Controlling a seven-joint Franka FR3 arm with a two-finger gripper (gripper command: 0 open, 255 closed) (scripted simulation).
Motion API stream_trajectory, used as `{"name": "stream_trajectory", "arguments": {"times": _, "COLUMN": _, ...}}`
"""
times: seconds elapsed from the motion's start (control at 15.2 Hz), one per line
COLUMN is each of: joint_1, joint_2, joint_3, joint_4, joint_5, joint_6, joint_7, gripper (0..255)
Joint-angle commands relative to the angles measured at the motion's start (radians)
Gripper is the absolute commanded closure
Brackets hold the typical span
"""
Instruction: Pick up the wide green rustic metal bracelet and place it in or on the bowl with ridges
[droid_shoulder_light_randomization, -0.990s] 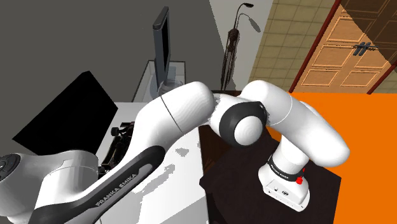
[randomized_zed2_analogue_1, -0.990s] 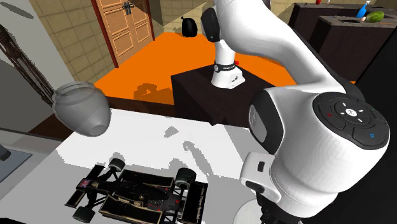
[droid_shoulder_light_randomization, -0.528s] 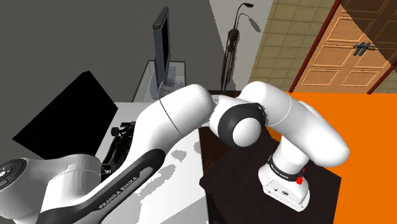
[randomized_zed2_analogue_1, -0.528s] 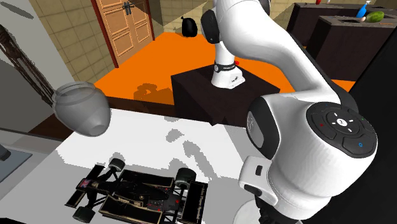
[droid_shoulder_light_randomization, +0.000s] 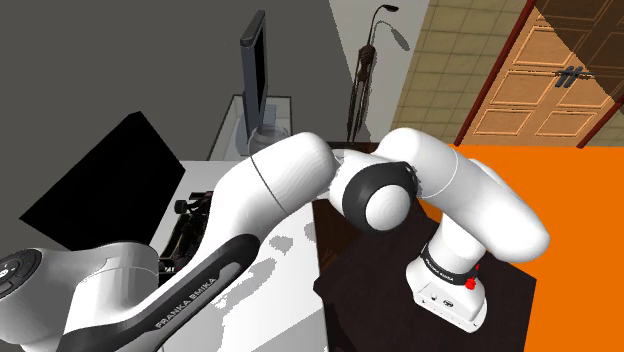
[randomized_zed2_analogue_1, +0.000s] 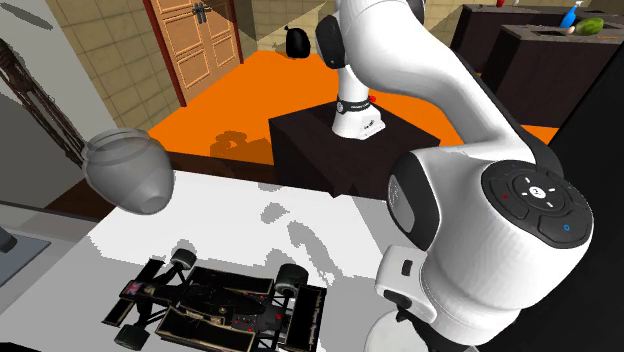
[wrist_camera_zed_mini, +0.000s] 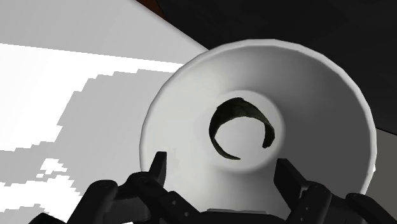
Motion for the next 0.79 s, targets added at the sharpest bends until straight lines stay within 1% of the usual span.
{"name": "stream_trajectory", "arguments": {"times": 0.0, "joint_1": -0.003, "joint_2": -0.020, "joint_3": 0.004, "joint_4": -0.002, "joint_5": 0.004, "joint_6": -0.018, "joint_7": -0.001, "gripper": 0}}
{"name": "stream_trajectory", "arguments": {"times": 0.2, "joint_1": -0.008, "joint_2": -0.067, "joint_3": 0.016, "joint_4": 0.007, "joint_5": 0.016, "joint_6": -0.074, "joint_7": -0.007, "gripper": 0}}
{"name": "stream_trajectory", "arguments": {"times": 0.73, "joint_1": -0.008, "joint_2": -0.067, "joint_3": 0.016, "joint_4": 0.007, "joint_5": 0.016, "joint_6": -0.074, "joint_7": -0.007, "gripper": 0}}
